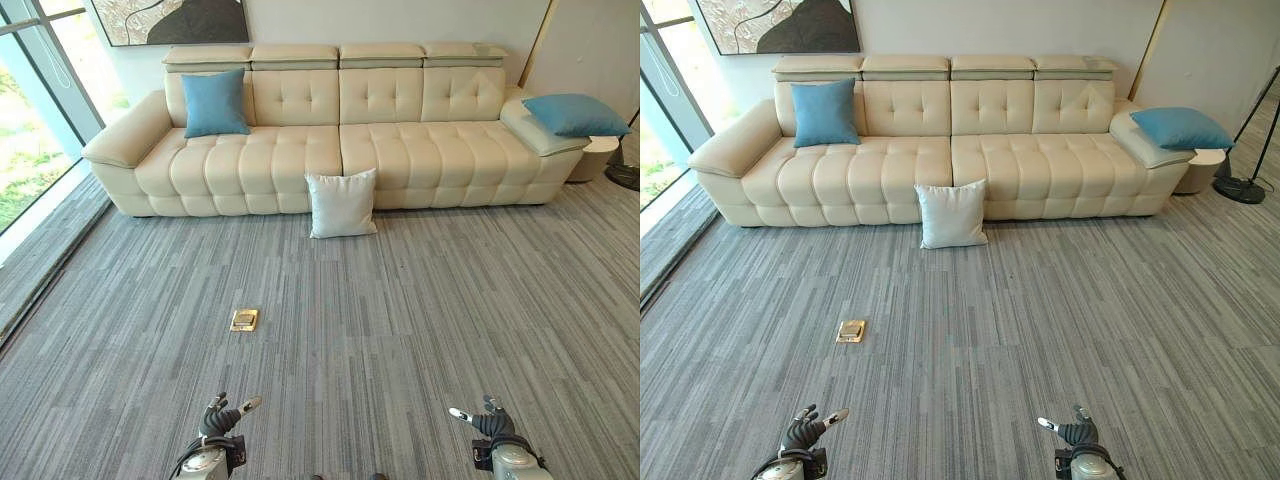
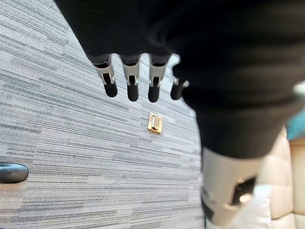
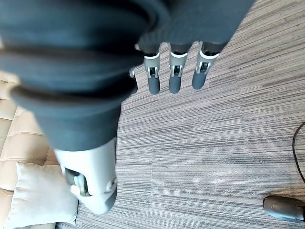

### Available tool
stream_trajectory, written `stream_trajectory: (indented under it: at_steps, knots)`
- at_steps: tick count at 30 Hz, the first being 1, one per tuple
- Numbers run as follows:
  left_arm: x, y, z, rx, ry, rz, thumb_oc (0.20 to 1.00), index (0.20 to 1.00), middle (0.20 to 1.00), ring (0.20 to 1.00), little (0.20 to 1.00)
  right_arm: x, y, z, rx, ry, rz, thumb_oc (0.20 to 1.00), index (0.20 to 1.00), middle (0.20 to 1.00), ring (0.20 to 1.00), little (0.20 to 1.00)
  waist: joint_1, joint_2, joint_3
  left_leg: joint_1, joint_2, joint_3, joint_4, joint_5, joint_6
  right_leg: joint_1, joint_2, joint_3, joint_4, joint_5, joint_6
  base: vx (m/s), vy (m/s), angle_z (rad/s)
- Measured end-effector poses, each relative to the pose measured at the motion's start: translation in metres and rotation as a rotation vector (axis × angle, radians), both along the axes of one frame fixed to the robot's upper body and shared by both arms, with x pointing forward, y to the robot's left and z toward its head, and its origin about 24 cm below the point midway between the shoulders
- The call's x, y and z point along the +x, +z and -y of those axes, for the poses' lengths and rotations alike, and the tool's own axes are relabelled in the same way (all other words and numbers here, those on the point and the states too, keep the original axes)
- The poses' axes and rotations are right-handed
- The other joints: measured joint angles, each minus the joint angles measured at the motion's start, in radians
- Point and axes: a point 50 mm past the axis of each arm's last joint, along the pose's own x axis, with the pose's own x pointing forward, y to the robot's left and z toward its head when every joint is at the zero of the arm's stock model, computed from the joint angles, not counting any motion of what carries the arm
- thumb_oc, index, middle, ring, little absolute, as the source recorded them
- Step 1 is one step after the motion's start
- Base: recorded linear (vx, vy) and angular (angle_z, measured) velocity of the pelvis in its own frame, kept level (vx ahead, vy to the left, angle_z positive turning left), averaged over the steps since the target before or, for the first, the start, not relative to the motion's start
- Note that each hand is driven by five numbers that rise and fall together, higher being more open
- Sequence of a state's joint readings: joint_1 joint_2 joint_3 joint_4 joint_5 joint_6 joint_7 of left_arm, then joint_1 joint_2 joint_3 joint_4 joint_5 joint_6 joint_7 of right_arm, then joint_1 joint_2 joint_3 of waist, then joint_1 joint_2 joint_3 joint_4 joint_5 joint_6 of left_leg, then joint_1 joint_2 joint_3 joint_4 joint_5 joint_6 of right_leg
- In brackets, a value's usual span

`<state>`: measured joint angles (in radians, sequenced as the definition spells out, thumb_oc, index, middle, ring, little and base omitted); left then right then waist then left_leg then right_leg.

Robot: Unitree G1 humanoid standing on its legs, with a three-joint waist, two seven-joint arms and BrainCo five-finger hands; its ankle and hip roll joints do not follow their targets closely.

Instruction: Pick up all the scattered cushions and arrange them neatly on the sofa.

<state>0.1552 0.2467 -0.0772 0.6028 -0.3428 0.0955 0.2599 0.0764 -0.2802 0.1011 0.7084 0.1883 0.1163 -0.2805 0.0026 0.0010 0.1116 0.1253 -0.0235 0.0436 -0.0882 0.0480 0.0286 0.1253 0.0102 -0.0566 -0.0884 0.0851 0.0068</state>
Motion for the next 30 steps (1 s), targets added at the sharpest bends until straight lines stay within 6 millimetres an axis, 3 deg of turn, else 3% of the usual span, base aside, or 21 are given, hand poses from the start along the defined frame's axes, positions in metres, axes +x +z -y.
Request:
stream_trajectory:
  at_steps: [17, 30]
  knots:
    - [0.0003, 0.0004, -0.0004, 0.002, 0.008, 0.002, 1.000, 1.000, 1.000, 1.000, 1.000, 0.0016, 0.0013, -0.0007, -0.001, 0.005, 0.008, 1.000, 1.000, 1.000, 1.000, 1.000, 0.003, 0.001, -0.009, -0.009, 0.000, -0.005, 0.000, 0.000, -0.001, -0.003, 0.000, -0.002, 0.000, -0.001, -0.001, 0.00, 0.001, 0.00]
    - [-0.0024, 0.0002, -0.0049, 0.026, -0.003, -0.016, 1.000, 1.000, 1.000, 1.000, 1.000, 0.0063, 0.0025, -0.0019, -0.024, 0.043, -0.006, 1.000, 1.000, 1.000, 1.000, 1.000, 0.005, -0.021, 0.023, -0.040, -0.005, -0.027, 0.000, 0.005, -0.001, -0.030, -0.004, -0.029, 0.000, -0.002, -0.002, 0.04, 0.085, 0.05]
